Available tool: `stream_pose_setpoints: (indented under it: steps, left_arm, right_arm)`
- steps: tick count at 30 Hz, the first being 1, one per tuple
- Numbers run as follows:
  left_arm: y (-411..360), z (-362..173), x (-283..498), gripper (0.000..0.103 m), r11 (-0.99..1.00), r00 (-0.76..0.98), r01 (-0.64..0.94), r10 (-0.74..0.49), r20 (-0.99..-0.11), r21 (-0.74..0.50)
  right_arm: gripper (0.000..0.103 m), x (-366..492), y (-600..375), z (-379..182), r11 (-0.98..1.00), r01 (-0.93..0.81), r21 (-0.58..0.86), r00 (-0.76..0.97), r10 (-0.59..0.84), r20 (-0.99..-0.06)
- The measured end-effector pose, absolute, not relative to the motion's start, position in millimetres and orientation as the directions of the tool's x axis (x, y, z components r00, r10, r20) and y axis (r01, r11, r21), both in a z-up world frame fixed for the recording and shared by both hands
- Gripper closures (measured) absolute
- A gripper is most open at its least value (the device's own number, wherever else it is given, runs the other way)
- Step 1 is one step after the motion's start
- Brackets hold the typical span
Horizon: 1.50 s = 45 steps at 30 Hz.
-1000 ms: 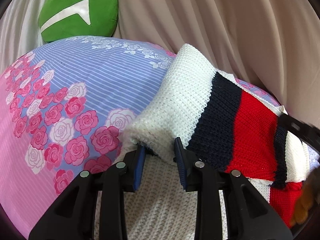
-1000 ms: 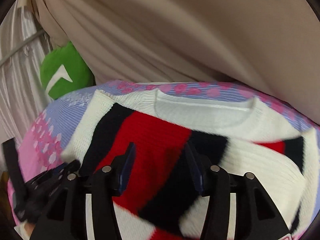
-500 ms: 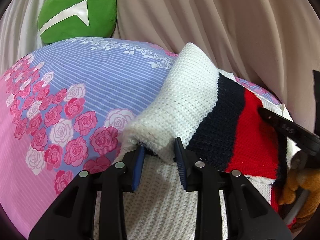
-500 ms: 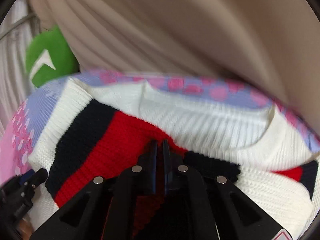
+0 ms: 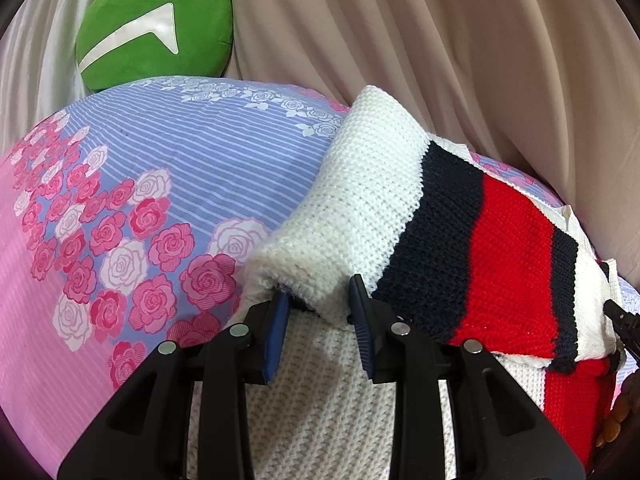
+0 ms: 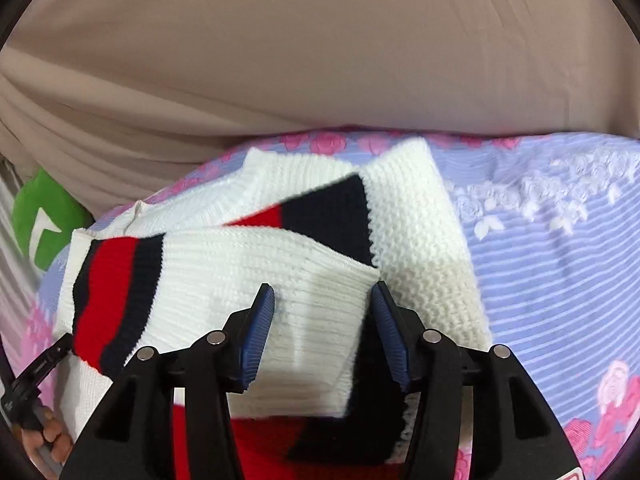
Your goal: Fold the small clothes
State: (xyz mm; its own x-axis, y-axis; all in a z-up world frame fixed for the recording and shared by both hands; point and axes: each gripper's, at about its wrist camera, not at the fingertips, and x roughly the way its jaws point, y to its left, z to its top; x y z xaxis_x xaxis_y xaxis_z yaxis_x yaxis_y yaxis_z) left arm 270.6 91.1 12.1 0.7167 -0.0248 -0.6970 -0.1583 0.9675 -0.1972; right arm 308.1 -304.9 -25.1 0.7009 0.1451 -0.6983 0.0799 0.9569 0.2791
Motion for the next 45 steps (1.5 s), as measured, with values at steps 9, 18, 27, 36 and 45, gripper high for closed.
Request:
stream_pose_setpoints:
  steps: [9, 18, 27, 36, 45]
  left_arm:
    - [88.2, 12.3, 269.3, 0.073, 0.970, 0.716, -0.158, -0.015, -0.698, -0.183]
    - [85.8, 11.7, 271.7, 0.071, 0.974, 0.712, -0.157, -0.005, -0.702, -0.166]
    - [101.7, 12.2, 267.4, 0.082, 0.949, 0.722, -0.229, 0.015, -0.692, -0.219]
    - [98.7, 13.4, 266.6, 0.078, 0.954, 0.724, -0.195, -0.017, -0.690, -0.228]
    - [109.3, 33.1, 177.1, 0.033, 0.987, 0.709, -0.012, -0.104, -0.697, -0.159]
  right_arm:
    - [0.093, 299.9, -298.5, 9.4, 0.978, 0.034, 0.205, 0.771, 0.105, -0.628]
    - [0.093, 289.8, -303.8, -5.8, 0.979, 0.033, 0.199, 0.732, 0.112, -0.672]
    - [0.092, 306.0, -282.8, -8.2, 0.988, 0.017, 0.156, 0.716, 0.097, -0.692]
    - [0.078, 231.0, -321.7, 17.8, 0.965, 0.070, 0.254, 0.739, 0.121, -0.663]
    - [0.048, 34.7, -356.2, -2.6, 0.960, 0.062, 0.272, 0.715, 0.148, -0.683]
